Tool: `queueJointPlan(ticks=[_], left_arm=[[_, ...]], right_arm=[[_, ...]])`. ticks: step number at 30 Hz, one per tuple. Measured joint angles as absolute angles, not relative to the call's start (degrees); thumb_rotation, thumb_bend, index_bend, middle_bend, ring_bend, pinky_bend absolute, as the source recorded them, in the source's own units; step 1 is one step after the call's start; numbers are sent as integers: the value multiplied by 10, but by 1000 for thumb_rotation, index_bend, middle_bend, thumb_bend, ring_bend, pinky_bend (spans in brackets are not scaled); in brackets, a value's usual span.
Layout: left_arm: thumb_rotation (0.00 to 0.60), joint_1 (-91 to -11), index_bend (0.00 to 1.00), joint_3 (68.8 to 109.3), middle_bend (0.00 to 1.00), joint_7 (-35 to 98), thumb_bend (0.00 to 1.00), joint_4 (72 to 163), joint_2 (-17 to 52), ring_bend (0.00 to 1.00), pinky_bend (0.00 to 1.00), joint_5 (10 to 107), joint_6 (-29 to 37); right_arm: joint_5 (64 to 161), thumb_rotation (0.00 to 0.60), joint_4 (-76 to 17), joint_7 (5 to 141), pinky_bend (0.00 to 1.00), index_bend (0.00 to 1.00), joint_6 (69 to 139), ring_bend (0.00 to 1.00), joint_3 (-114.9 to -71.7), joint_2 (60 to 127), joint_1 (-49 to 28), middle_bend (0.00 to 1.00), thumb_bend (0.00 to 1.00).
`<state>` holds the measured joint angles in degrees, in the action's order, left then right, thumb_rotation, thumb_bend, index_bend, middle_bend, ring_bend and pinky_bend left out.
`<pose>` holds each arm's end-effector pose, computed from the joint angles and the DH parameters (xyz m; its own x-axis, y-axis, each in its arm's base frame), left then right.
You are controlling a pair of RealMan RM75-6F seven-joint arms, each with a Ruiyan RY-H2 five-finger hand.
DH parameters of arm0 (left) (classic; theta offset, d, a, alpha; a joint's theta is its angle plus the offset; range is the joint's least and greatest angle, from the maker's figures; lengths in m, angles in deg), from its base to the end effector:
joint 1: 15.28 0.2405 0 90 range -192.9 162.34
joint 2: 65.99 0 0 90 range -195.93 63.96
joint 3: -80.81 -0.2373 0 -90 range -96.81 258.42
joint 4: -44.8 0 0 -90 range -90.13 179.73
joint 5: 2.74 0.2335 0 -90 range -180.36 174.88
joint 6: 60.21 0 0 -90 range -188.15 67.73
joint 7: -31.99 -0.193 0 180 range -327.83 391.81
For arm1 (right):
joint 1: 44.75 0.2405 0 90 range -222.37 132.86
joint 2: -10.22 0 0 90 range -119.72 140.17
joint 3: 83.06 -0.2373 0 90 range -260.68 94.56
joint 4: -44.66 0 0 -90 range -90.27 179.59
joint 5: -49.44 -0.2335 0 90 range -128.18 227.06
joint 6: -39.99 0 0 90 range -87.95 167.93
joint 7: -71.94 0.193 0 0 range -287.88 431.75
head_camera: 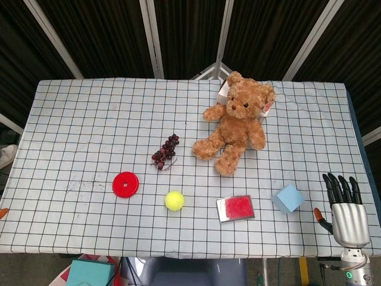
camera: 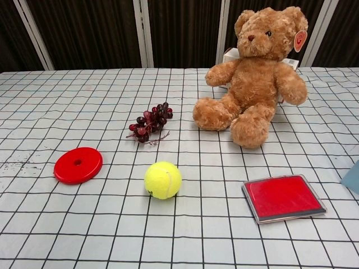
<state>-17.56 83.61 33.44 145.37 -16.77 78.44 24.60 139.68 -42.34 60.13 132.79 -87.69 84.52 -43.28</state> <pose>-0.3169 0.2148 0.2007 0.4705 0.0192 0.8822 0.8760 0.1105 -0.4695 -0.2896 -0.2177 0.1079 0.5018 0.1394 0.8537 -0.8624 0.0044 0.5062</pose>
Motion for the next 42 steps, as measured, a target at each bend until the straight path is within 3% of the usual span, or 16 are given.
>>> queueJointPlan(ticks=[31, 37, 42], left_arm=[[600, -171, 244, 832, 59, 322, 178, 1459, -165, 11, 136, 787, 249], [600, -169, 241, 835, 59, 334, 178, 1456, -168, 11, 136, 778, 250], [600, -170, 238, 839, 59, 340, 178, 1453, -170, 11, 136, 772, 249]], right_arm=[[1371, 600, -445, 676, 0, 58, 1295, 94, -875, 841, -428, 123, 286], [1337, 600, -481, 784, 0, 58, 1229, 94, -888, 815, -405, 122, 285], [1264, 600, -519, 885, 0, 58, 1116, 94, -928, 777, -358, 122, 284]])
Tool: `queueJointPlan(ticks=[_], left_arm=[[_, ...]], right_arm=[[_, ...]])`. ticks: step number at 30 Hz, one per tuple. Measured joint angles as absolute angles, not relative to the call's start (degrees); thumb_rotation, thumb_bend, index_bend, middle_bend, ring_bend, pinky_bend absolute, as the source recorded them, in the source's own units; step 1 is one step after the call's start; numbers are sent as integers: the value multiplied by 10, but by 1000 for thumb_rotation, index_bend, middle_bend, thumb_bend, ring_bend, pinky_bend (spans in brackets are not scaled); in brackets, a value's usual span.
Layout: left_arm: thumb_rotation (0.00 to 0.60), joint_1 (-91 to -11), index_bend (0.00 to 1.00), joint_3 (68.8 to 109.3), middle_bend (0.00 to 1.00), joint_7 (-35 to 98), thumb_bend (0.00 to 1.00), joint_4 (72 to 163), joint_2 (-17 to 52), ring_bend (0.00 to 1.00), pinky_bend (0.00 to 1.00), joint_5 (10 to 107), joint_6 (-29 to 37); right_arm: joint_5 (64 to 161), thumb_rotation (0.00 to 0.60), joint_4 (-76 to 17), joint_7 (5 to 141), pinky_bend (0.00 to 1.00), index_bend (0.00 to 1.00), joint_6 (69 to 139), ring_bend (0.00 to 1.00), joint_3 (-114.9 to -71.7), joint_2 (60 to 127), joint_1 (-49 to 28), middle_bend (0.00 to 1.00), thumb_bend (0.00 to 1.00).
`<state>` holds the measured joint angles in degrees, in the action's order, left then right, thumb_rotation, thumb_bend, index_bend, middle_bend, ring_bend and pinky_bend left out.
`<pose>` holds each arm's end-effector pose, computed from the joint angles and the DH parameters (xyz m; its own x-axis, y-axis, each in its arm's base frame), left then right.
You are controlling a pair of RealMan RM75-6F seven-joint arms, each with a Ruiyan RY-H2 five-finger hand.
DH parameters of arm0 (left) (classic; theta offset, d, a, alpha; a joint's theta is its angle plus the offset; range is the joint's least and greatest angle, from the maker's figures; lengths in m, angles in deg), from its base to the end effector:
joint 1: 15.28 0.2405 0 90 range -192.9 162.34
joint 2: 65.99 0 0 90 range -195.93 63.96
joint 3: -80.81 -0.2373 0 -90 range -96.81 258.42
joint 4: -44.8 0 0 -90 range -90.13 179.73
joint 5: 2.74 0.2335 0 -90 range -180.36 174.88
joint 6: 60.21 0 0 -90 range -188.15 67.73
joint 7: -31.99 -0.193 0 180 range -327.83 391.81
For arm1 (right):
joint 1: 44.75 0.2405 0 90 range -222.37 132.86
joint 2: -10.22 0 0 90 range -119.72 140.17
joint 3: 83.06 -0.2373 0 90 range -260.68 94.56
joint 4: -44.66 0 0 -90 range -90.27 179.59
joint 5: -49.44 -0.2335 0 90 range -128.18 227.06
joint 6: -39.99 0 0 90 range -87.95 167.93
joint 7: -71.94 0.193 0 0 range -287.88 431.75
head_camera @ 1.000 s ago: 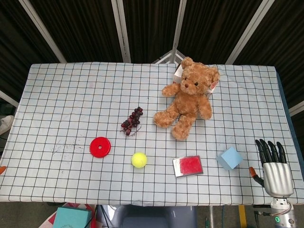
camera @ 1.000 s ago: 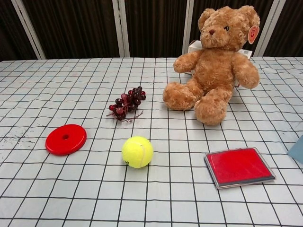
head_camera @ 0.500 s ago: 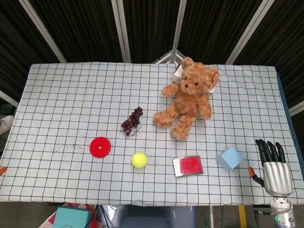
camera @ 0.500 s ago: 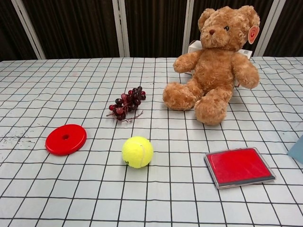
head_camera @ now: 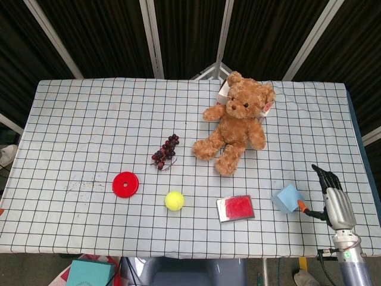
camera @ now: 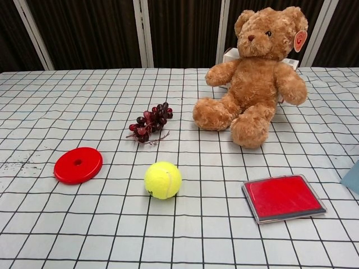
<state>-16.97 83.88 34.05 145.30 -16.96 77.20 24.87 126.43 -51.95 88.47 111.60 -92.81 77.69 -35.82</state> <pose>-0.3219 0.2121 0.2055 0.4639 0.0124 0.8858 0.8763 0.1401 -0.4609 -0.2873 -0.2741 0.0915 -0.0589 -0.0912 0.9941 -0.9953 0.0822 -0.0514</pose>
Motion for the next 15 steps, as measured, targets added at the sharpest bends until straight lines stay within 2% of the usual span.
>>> queueJointPlan(ticks=[6, 10, 15], left_arm=[[600, -174, 238, 839, 59, 330, 178, 1452, -167, 11, 136, 767, 239], [600, -174, 238, 841, 59, 329, 178, 1452, -166, 11, 136, 762, 240], [600, -174, 238, 844, 59, 331, 178, 1450, -167, 11, 136, 754, 238]], right_arm=[[1146, 600, -529, 950, 0, 58, 982, 94, -990, 757, -281, 122, 285], [1088, 600, -505, 968, 0, 61, 930, 94, -1020, 769, -231, 122, 285], [1042, 600, -448, 948, 0, 96, 895, 94, -1034, 795, -190, 122, 284]])
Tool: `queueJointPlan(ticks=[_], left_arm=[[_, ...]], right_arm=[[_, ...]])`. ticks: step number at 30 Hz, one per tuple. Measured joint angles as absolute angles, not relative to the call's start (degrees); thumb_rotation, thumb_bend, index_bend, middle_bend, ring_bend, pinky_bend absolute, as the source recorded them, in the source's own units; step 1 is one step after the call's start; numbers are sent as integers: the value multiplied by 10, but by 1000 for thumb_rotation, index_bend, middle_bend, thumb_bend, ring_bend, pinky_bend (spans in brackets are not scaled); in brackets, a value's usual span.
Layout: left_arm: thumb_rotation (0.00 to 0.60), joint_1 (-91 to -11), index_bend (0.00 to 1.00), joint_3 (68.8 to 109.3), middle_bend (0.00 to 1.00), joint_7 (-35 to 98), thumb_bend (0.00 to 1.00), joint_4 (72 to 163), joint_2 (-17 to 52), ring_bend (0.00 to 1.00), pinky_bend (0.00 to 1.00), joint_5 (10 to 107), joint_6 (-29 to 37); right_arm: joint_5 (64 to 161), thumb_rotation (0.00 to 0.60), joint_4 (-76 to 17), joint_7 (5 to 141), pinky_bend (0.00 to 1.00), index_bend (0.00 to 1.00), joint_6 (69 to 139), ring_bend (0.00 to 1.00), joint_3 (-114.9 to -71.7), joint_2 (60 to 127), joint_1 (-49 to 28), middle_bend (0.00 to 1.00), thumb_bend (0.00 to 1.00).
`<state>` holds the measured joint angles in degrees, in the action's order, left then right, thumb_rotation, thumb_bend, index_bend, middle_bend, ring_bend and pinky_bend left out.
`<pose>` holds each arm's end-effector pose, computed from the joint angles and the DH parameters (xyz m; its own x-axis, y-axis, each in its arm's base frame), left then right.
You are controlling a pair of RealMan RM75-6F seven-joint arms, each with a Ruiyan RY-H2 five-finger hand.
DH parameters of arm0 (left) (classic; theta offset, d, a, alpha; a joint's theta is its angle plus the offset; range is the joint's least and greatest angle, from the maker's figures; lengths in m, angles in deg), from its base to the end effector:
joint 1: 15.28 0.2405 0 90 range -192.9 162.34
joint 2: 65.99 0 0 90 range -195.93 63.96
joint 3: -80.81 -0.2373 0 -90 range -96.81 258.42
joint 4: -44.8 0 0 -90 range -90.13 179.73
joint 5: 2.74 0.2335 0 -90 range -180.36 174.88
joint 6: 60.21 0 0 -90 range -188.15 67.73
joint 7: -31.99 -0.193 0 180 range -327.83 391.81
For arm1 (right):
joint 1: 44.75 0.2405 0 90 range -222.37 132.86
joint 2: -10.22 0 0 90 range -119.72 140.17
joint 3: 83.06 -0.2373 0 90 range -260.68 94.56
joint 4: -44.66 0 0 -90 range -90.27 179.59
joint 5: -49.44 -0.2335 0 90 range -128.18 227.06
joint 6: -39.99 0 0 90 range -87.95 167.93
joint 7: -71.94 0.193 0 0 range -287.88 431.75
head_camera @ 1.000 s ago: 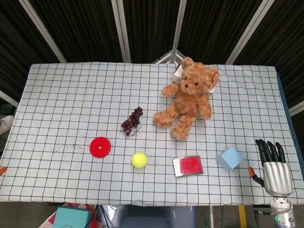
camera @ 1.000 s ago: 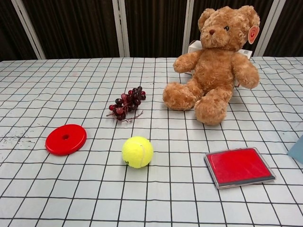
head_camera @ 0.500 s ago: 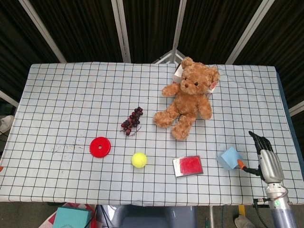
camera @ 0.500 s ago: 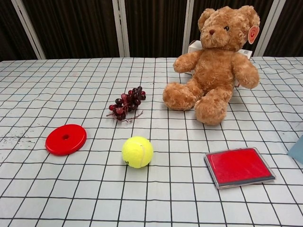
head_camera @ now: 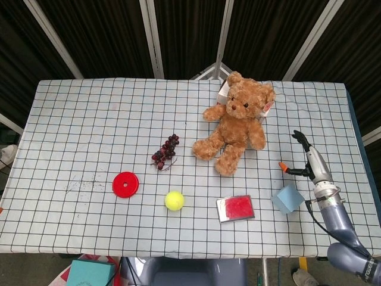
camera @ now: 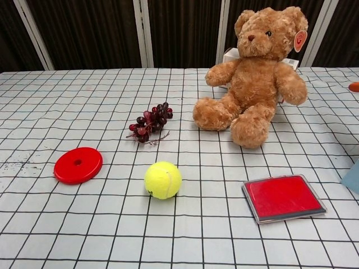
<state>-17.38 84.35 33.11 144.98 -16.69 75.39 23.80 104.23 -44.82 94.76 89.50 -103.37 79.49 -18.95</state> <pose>-0.3272 0.2155 0.2060 0.4738 0.0206 0.8804 0.8671 0.1637 -0.4705 -0.2645 -0.3908 0.0805 -0.3098 -0.1537 0.9383 -0.9393 0.2022 -0.2771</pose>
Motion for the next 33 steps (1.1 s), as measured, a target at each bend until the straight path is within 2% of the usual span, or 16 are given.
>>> queueJointPlan(ticks=[11, 21, 33], left_arm=[[600, -173, 238, 847, 59, 336, 178, 1449, -168, 11, 136, 747, 237], [600, -178, 238, 850, 59, 333, 178, 1445, -166, 11, 136, 735, 226], [600, -181, 238, 854, 59, 335, 178, 1441, -166, 11, 137, 725, 217]], right_arm=[[933, 600, -377, 874, 0, 183, 860, 158, -1040, 852, -129, 181, 284], [849, 600, -330, 817, 0, 186, 839, 160, -1045, 900, -74, 184, 284], [752, 600, -322, 736, 0, 186, 849, 160, -1045, 928, -24, 184, 285]])
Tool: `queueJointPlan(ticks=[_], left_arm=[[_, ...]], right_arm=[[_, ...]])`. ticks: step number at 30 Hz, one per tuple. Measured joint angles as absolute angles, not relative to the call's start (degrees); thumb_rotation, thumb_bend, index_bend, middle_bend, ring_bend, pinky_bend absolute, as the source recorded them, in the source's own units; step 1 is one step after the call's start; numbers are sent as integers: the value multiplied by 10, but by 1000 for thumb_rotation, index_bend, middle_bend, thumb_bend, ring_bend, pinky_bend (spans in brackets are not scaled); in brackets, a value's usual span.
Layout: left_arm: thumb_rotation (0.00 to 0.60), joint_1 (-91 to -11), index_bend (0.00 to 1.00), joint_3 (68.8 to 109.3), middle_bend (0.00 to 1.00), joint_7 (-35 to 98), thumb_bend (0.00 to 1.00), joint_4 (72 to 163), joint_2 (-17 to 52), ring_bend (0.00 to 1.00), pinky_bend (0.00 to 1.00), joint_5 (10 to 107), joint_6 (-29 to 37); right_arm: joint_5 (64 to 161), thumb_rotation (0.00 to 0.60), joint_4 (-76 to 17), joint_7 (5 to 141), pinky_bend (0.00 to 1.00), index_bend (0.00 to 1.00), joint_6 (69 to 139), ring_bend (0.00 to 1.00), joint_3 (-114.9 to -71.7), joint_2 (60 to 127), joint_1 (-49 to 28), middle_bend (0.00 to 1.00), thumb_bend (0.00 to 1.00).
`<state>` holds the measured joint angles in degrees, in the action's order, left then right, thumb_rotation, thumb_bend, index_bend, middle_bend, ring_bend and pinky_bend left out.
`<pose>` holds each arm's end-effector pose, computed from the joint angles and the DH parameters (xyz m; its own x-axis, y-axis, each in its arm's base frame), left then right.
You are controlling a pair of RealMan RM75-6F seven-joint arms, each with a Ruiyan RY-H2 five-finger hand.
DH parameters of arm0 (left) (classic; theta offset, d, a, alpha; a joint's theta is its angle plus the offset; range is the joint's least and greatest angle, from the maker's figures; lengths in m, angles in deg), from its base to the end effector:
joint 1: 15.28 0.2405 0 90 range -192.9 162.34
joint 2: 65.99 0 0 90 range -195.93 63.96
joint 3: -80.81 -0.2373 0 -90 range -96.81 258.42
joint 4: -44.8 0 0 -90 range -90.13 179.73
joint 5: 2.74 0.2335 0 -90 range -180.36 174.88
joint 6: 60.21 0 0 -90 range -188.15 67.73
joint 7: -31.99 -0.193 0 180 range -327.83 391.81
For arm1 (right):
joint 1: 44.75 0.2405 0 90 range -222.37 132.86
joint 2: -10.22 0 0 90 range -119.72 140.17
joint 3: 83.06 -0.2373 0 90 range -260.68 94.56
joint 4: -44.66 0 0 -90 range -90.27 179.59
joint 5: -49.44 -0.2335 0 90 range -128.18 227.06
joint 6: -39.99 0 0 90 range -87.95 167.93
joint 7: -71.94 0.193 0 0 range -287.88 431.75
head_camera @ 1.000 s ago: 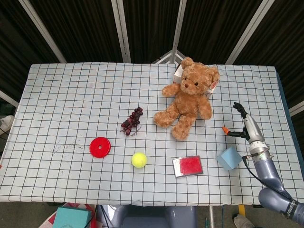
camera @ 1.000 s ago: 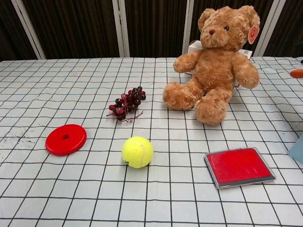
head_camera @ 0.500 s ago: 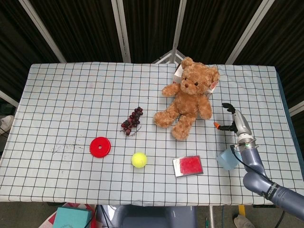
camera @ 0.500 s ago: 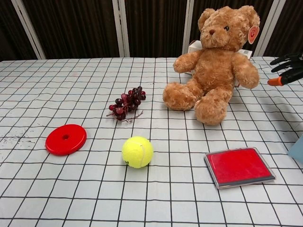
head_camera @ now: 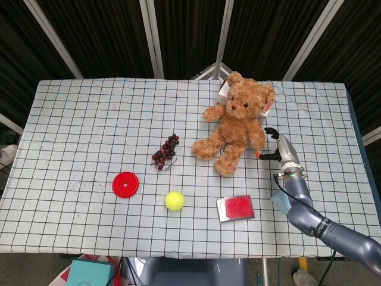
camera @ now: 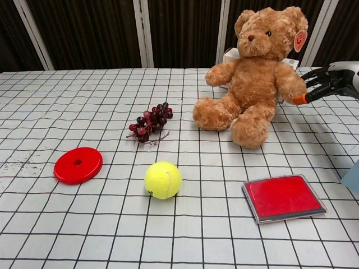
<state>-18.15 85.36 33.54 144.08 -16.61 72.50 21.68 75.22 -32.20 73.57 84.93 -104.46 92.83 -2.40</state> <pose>-0.3365 0.2223 0.2094 0.4684 0.0290 0.8830 0.8628 0.2002 -0.4643 -0.2317 -0.4500 0.0117 -0.2906 -0.2079 0.9340 -0.9141 0.3489 -0.2067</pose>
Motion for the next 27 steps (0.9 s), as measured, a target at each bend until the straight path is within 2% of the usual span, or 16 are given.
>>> queueJointPlan(ticks=[10, 18, 27], left_arm=[[600, -185, 238, 855, 59, 339, 178, 1437, -167, 11, 136, 721, 209], [600, -187, 244, 855, 59, 341, 178, 1435, -167, 11, 136, 719, 204], [600, -188, 248, 855, 59, 337, 178, 1437, -167, 11, 136, 716, 199]], right_arm=[[648, 600, -319, 676, 0, 190, 870, 162, -1053, 941, 14, 192, 285], [607, 600, -304, 648, 0, 253, 895, 220, -1069, 953, 35, 260, 284], [591, 600, -292, 635, 0, 303, 892, 300, -1074, 958, 35, 341, 285]])
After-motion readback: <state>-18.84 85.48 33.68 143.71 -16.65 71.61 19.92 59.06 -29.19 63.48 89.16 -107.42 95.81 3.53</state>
